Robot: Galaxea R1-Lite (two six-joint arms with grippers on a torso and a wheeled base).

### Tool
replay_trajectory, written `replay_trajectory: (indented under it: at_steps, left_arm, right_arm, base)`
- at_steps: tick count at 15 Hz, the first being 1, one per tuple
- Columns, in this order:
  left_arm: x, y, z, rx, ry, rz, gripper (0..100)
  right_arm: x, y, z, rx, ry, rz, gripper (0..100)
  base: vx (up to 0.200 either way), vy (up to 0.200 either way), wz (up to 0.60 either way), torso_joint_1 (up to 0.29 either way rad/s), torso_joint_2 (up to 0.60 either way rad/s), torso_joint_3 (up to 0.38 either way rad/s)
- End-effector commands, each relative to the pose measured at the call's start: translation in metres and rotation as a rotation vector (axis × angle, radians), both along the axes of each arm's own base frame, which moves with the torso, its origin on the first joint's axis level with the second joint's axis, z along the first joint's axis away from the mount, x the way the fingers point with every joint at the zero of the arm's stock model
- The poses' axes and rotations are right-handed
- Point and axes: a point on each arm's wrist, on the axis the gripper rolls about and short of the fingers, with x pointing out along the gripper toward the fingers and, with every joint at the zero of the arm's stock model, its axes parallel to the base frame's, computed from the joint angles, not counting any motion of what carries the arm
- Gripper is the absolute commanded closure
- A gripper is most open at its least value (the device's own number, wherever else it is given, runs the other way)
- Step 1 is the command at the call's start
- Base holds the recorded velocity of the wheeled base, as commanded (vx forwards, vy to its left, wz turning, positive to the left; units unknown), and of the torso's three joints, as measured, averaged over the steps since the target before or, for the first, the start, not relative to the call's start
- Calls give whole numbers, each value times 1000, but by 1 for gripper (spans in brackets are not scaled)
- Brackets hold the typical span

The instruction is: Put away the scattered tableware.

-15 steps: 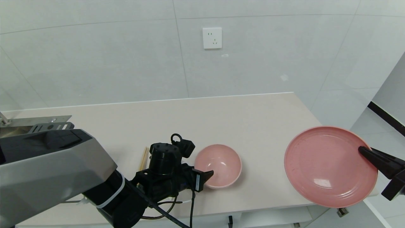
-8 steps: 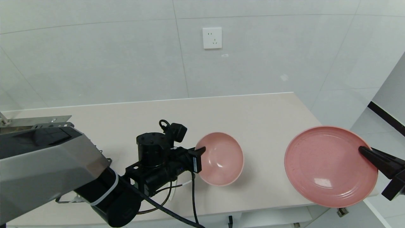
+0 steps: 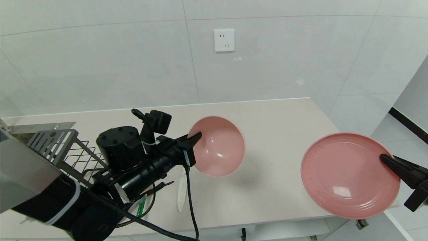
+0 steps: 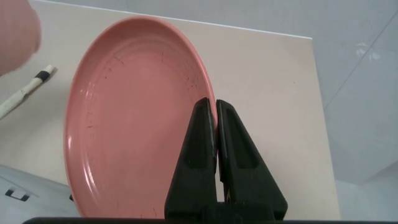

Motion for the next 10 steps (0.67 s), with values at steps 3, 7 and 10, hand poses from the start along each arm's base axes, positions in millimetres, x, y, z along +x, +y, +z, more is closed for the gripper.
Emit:
replay_trajectory:
  at_steps: [3, 7, 10]
  left_arm:
    - [-15, 20, 41, -88, -169, 25, 100]
    - [-35, 44, 52, -94, -200, 49, 100]
    - [-56, 65, 67, -110, -248, 141, 100]
  right_arm:
    - [-1, 0, 1, 1, -9, 1, 100]
    - [2, 0, 10, 5, -50, 1, 100]
    - [9, 0, 40, 95, -156, 8, 100]
  base:
    - [0, 0, 0, 0, 0, 0]
    - [0, 0, 0, 0, 0, 0]
    - [0, 0, 0, 0, 0, 0]
